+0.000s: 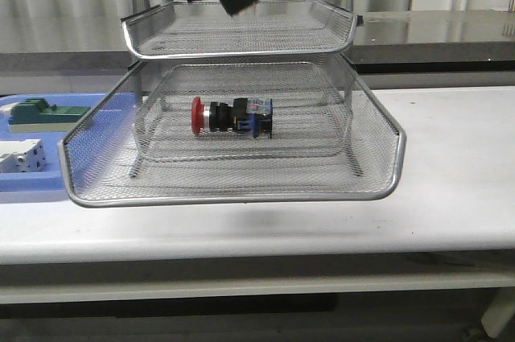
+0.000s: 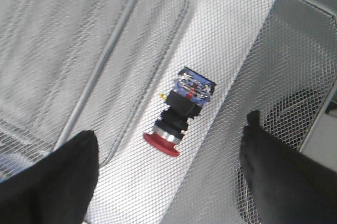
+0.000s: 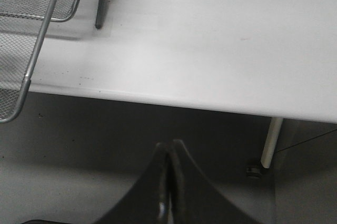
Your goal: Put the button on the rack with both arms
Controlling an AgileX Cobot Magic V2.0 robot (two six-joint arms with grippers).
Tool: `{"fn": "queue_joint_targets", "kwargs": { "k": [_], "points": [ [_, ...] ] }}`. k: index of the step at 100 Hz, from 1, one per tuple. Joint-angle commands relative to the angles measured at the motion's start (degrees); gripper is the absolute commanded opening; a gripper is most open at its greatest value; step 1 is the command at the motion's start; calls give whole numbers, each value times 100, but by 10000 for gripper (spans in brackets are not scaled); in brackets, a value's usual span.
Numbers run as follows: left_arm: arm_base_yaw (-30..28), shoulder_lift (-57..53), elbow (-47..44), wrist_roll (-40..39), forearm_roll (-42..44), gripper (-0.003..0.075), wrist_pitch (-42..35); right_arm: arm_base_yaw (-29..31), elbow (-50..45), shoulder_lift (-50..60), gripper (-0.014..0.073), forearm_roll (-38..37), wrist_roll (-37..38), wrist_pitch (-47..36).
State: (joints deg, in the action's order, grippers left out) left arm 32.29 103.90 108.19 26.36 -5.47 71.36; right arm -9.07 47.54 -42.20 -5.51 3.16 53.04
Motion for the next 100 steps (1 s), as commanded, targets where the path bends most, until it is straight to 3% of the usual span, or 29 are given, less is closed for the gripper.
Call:
{"fn": "queue_joint_targets", "kwargs": {
  "k": [1,28,50,69,100],
  "points": [
    [-266,-628,89,-217,-38,525,166,-4,143,23,-68,-60,-7,-294],
    [-1435,-1544,-461,-554,1,525,166,-4,143,23,-68,-60,-7,-294],
    [-2239,-2314,-1630,-774,1,525,-78,-4,143,23,-68,-60,-7,-294],
    [-2461,-3237,-3076,-899,-12,525,-925,-4,143,23,-68,-60,-7,-294],
    [-2462,-4996,-5437,-1481,4,525,-3188,-4,143,23,-68,-60,-7,-294]
  ]
}}
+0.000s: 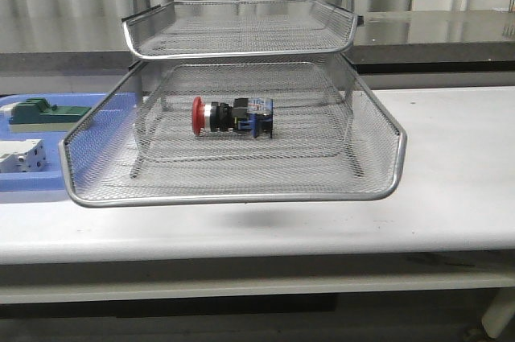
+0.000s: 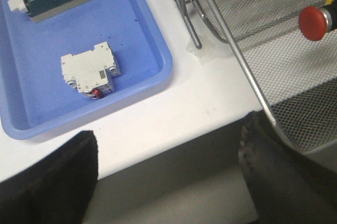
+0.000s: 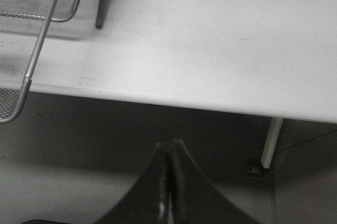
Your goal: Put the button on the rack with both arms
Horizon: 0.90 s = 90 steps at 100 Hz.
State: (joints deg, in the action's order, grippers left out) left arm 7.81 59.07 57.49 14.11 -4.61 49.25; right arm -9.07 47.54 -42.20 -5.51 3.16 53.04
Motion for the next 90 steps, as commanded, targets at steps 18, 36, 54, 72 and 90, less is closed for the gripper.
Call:
{"fn": "queue_joint_targets", "kwargs": {
  "k": [18,36,54,72,90],
  "points": [
    [-135,-1421,-1502,-742,213,525,-2116,-4,143,23,-68,-60,-7,-294],
    [-555,-2273,-2352,-927,240,525,-2622,-4,143,23,-68,-60,-7,-294],
    [-841,-3084,-3065,-942,-93,519,-3469,-4,143,23,-68,-60,-7,-294],
    [-867,-3653,-3545,-942,-130,519,-4338,-4,143,23,-68,-60,-7,-294],
    [-867,-3786,-3758,-942,-130,519,-5052,-4,143,23,-68,-60,-7,-294]
  ]
}}
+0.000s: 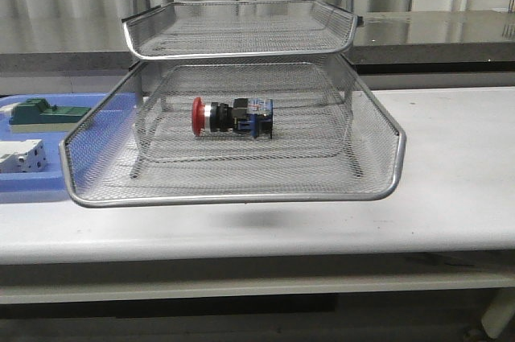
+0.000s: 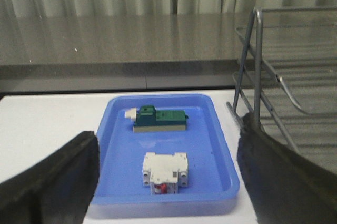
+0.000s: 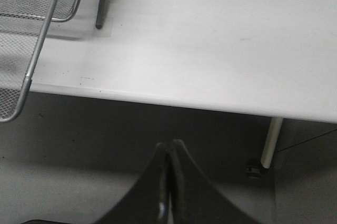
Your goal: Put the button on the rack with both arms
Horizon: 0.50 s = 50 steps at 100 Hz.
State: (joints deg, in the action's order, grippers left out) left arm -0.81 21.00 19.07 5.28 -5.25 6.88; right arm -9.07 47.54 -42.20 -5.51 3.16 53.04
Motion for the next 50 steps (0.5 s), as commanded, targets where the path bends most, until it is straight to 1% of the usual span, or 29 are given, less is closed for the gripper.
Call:
{"fn": "queue_joint_targets", "kwargs": {
  "k": [1,36,43,50],
  "points": [
    [-6,20,84,-59,-66,519,-826,-4,143,23,-68,-60,-7,-294],
    [-6,20,50,-59,-66,511,-802,-4,143,23,-68,-60,-7,-294],
    [-6,20,50,-59,-66,470,-802,-4,143,23,-68,-60,-7,-294],
    [-6,20,50,-59,-66,400,-802,-4,143,23,-68,-60,-7,-294]
  ]
}}
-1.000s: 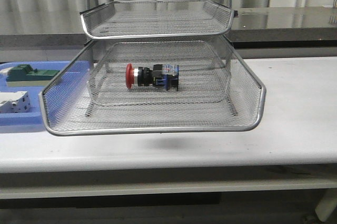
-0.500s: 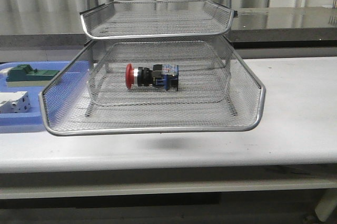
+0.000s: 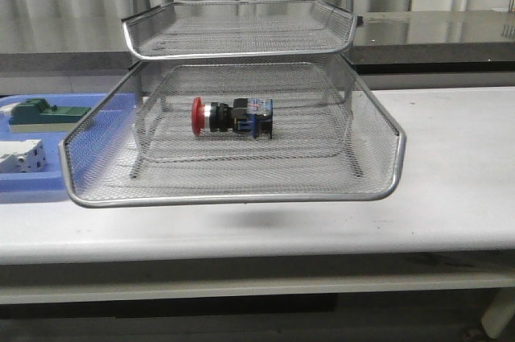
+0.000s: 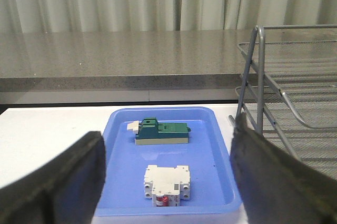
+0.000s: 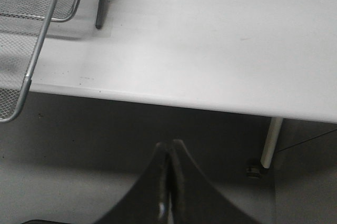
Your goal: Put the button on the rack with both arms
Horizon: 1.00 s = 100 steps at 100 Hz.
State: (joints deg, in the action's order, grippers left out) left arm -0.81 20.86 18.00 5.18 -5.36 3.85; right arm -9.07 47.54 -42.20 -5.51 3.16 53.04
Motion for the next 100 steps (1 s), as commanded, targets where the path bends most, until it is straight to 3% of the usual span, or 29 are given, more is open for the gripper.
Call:
{"fn": "queue_joint_targets", "kwargs": {
  "k": [1,30,72,100],
  "points": [
    [-6,35,156,-49,-55,384,-499,-4,143,23,-68,-60,-7,-294],
    [-6,35,156,-49,-55,2,-473,-4,143,23,-68,-60,-7,-294],
    [-6,35,156,-49,-55,4,-473,-4,143,23,-68,-32,-7,-318],
    [-6,35,156,-49,-55,4,-473,-4,158,-217,-68,851,-7,-762]
  ]
}}
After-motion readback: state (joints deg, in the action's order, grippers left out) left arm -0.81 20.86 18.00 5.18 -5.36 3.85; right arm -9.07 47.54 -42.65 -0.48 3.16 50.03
